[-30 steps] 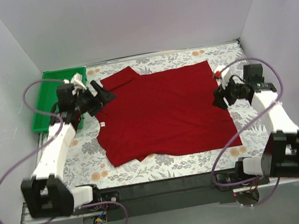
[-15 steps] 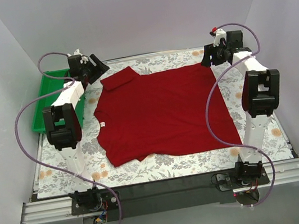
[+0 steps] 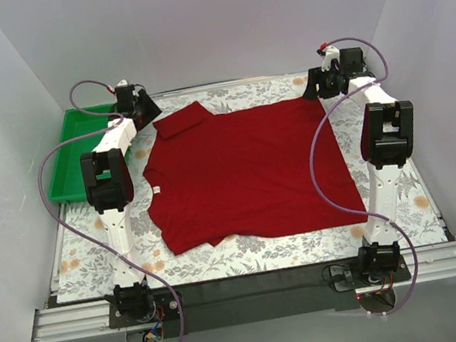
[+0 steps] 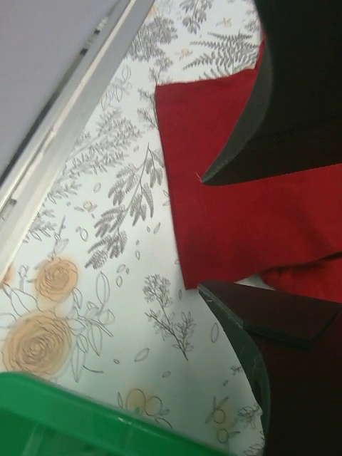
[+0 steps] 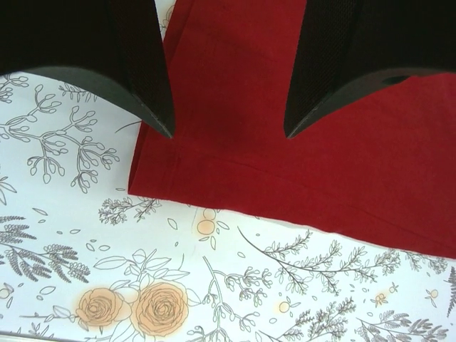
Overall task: Fold and stack the t-shirts
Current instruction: Flatten the tshirt out
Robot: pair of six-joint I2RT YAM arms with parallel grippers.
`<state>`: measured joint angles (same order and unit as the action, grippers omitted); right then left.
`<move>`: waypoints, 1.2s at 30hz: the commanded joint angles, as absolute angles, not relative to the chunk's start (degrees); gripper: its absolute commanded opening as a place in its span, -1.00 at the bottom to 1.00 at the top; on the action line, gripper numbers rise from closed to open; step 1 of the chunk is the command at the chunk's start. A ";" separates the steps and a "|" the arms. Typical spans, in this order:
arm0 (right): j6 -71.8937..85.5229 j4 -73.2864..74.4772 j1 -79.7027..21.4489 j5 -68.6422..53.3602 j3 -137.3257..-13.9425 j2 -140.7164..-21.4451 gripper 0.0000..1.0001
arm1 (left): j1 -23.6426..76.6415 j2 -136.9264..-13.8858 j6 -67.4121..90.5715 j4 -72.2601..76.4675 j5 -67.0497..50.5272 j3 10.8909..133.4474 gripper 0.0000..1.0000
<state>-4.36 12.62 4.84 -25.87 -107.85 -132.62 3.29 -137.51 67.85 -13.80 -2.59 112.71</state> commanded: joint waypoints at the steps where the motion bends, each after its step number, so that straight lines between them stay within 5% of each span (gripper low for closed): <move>1: -3.25 11.87 4.66 -26.37 -111.18 -133.15 0.16 | 4.22 -137.02 65.92 -16.43 3.60 115.49 0.05; 36: -2.37 11.87 4.92 -25.23 -111.09 -132.71 0.16 | 5.10 -145.98 63.10 -23.29 4.66 123.92 -0.20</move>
